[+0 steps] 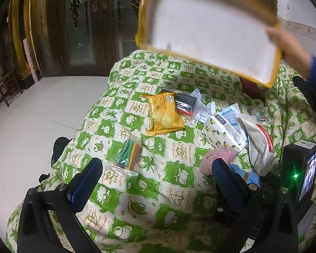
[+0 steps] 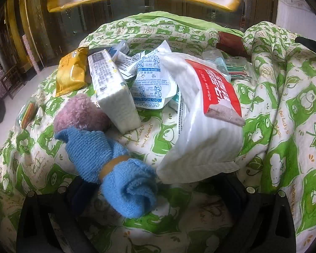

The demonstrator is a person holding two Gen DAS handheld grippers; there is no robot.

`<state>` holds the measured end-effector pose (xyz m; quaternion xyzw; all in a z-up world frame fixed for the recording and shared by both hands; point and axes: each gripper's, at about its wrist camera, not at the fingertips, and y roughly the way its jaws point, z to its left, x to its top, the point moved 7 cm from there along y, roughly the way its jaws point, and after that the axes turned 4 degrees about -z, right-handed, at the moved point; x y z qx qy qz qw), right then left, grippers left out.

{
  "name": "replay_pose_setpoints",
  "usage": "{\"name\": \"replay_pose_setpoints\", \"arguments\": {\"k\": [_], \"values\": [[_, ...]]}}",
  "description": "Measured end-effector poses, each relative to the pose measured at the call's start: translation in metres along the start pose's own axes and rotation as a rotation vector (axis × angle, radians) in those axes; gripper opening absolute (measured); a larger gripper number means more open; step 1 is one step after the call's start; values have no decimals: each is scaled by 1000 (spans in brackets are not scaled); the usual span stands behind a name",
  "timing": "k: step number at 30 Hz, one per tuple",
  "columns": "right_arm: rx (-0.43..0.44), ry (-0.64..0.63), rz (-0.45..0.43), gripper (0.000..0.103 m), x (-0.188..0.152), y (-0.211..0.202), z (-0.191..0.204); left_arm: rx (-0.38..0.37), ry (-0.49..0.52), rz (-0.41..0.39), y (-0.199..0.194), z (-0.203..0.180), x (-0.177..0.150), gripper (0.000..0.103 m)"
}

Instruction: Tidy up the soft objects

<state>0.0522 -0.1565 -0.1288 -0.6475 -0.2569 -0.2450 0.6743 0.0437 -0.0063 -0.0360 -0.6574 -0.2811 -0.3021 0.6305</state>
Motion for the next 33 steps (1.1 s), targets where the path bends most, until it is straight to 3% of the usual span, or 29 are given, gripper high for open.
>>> {"name": "replay_pose_setpoints", "arguments": {"k": [22, 33], "values": [[0, 0, 4, 103, 0, 0, -1, -6, -19, 30, 15, 4, -8, 103], [-1, -1, 5, 103, -1, 0, 0, -42, -114, 22, 6, 19, -7, 103]]}}
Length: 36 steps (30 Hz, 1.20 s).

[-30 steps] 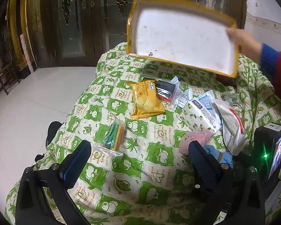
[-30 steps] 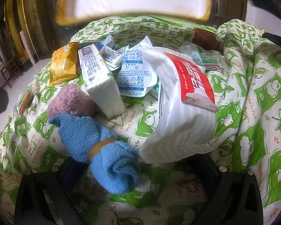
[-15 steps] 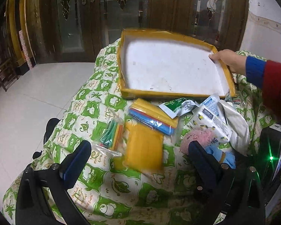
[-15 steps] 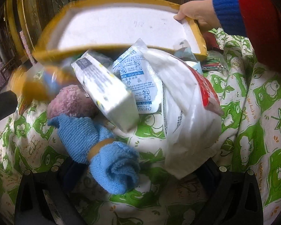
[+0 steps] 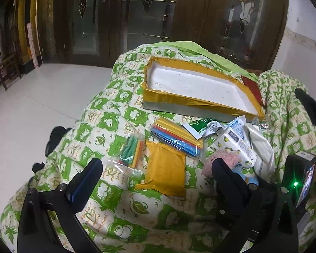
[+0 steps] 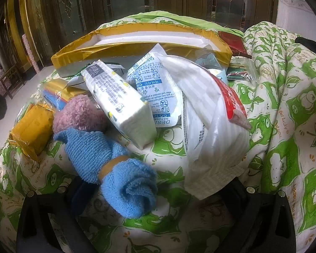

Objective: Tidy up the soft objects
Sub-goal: 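Move both grippers toward the yellow packet and the wet-wipe pack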

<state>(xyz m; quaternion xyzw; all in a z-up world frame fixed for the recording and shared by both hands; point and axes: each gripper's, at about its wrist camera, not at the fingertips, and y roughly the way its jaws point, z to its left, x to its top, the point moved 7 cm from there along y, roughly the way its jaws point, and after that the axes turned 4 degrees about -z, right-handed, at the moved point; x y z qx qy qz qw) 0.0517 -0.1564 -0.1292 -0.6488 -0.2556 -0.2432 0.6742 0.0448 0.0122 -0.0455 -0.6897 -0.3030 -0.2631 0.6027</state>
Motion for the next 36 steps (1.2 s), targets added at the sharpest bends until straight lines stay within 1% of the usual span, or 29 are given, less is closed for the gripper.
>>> {"name": "replay_pose_setpoints", "arguments": {"k": [4, 10, 14, 16, 19, 20, 22, 24, 27, 30, 33, 36], "values": [[1, 0, -2, 103, 0, 0, 0, -16, -23, 27, 4, 1, -3, 103], [5, 2, -7, 103, -1, 2, -1, 41, -13, 41, 7, 5, -8, 103], [3, -1, 0, 103, -2, 2, -2, 61, -7, 45, 8, 6, -10, 103], [-9, -11, 1, 103, -3, 3, 0, 64, -1, 45, 7, 6, -11, 103], [-2, -6, 5, 103, -2, 4, 0, 66, 4, 42, 7, 5, -11, 103], [2, -7, 11, 103, -1, 4, 0, 68, 6, 41, 6, 5, -11, 103], [56, -28, 62, 103, 0, 0, -2, 74, 7, 38, 6, 6, -11, 103], [80, -20, 71, 102, 0, -9, -4, 75, 1, 37, 5, 8, -11, 103], [119, -29, 28, 102, -1, -35, -1, 78, -6, 36, 4, 9, -11, 103], [143, -61, -43, 102, 4, -63, 4, 81, -6, 37, 4, 10, -11, 103], [133, -64, -165, 102, 21, -90, -1, 82, -9, 39, 5, 11, -11, 103], [119, -41, -220, 102, 33, -102, -11, 84, -10, 43, 5, 11, -12, 103]]}}
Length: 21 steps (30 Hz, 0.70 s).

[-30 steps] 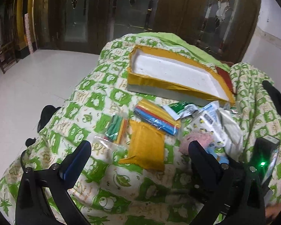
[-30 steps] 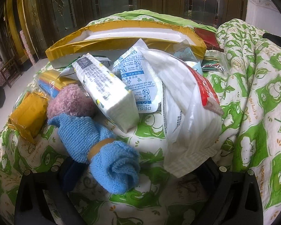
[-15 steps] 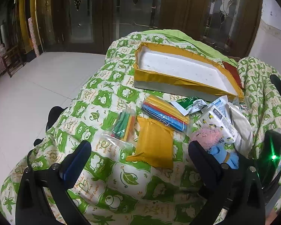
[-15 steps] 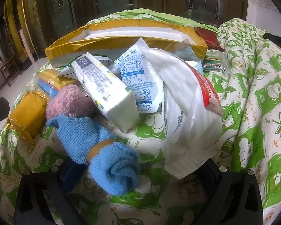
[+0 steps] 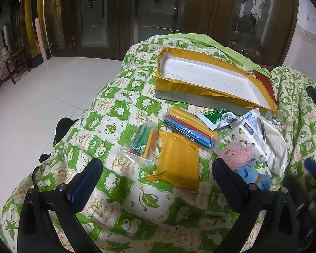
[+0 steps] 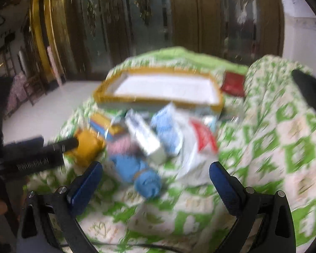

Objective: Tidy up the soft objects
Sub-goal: 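Move both grippers toward the yellow packet and the wet-wipe pack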

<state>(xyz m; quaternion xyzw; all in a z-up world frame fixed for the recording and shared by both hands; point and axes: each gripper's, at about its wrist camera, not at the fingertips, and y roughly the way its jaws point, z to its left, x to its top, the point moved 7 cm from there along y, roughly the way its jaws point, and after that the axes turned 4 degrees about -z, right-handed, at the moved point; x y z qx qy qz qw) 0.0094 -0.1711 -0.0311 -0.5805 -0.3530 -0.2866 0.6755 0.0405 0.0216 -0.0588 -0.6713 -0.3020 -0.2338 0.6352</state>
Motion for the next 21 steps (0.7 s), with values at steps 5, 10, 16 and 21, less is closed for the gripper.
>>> {"name": "replay_pose_setpoints", "arguments": {"k": [5, 10, 16, 21], "values": [[-35, 20, 20, 102, 16, 1, -22, 8, -17, 23, 1, 7, -1, 103], [-13, 56, 39, 102, 25, 7, -41, 20, -56, 24, -3, 19, 1, 103], [17, 105, 81, 102, 30, 14, -58, 40, -76, 38, -3, 27, 0, 103], [13, 135, 100, 102, 29, 19, -67, 76, -123, 48, -1, 40, -2, 103]]}}
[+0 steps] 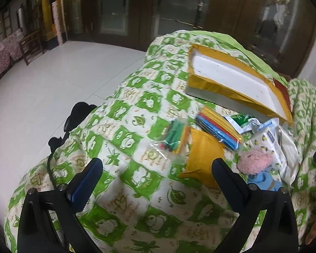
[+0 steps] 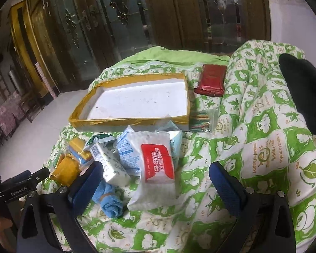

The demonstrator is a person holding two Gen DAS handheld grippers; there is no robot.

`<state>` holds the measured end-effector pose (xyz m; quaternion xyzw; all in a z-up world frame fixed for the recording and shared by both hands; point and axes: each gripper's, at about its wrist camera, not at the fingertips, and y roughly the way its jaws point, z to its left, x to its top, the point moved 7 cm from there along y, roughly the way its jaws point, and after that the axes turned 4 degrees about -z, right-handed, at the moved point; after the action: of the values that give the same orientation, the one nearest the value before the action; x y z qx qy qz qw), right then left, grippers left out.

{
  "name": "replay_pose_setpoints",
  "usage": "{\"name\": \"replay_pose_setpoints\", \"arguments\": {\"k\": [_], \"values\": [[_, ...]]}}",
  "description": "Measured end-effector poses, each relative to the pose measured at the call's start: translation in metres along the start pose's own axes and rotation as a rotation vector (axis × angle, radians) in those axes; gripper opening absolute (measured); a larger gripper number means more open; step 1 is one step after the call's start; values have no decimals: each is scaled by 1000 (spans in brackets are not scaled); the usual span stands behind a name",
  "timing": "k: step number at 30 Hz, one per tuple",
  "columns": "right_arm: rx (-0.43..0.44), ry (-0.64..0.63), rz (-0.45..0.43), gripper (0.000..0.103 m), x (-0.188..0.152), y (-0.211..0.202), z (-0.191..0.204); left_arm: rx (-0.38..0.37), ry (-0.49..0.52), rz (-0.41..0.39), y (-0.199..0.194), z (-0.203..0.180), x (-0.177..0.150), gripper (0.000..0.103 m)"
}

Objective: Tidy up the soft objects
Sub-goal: 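Move both grippers toward the yellow packet and the wet-wipe pack, then grasp the yellow packet with left gripper while right gripper grasps the red-labelled wet-wipe pack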

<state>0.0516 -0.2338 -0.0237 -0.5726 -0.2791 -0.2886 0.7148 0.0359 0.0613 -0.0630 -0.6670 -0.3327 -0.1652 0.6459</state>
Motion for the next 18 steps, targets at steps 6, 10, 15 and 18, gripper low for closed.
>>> {"name": "replay_pose_setpoints", "arguments": {"k": [6, 10, 15, 18], "values": [[14, -36, 48, 98, -8, 10, 8, -22, 147, -47, -7, -33, 1, 96], [14, -35, 92, 90, -14, 18, 6, -31, 321, -1, 8, -71, -11, 76], [23, -5, 125, 85, -14, 24, 0, -30, 423, 45, 25, -95, -20, 64], [42, 7, 170, 83, -10, 34, 0, -35, 421, 66, 32, -95, -21, 52]]}}
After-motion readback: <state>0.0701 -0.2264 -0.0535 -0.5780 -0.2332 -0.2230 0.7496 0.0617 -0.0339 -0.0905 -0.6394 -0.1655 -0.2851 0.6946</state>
